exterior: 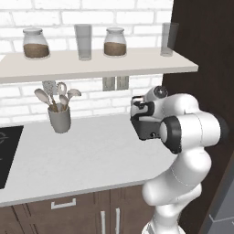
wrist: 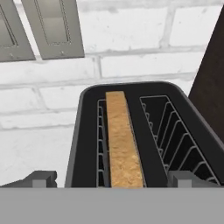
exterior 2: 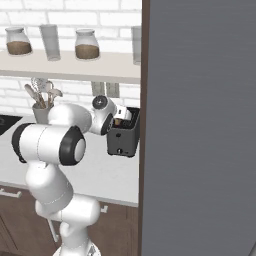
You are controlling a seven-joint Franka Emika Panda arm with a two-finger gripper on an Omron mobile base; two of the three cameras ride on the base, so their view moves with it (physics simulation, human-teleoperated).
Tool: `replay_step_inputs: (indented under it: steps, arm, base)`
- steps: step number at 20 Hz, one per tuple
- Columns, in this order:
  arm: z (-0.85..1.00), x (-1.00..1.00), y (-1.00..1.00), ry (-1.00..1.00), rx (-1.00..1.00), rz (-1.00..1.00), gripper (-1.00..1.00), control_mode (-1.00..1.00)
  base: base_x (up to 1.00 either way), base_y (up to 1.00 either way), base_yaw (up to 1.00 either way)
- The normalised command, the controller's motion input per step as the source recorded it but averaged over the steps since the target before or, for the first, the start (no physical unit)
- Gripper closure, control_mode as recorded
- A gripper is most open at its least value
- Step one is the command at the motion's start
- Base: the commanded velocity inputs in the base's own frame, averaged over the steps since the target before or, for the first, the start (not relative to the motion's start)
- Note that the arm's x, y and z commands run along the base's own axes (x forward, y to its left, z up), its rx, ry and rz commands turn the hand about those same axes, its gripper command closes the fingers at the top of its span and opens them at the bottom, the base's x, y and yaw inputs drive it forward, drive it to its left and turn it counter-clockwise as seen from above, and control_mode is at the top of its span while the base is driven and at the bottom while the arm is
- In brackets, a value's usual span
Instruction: Start the toaster. Once the lever pops up, take the bread to the plate on the dining counter.
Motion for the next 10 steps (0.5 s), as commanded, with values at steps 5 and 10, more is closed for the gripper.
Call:
replay_step_inputs:
  steps: [5, 10]
  arm:
    - [-0.11, 0.19, 0.0, 0.0, 0.0, 0.0, -1.0, -1.0]
    - [-0.07, 0.12, 0.0, 0.0, 0.0, 0.0, -1.0, -1.0]
  base:
    - [0.0, 0.0, 0.0]
    - [0.0, 0.0, 0.0]
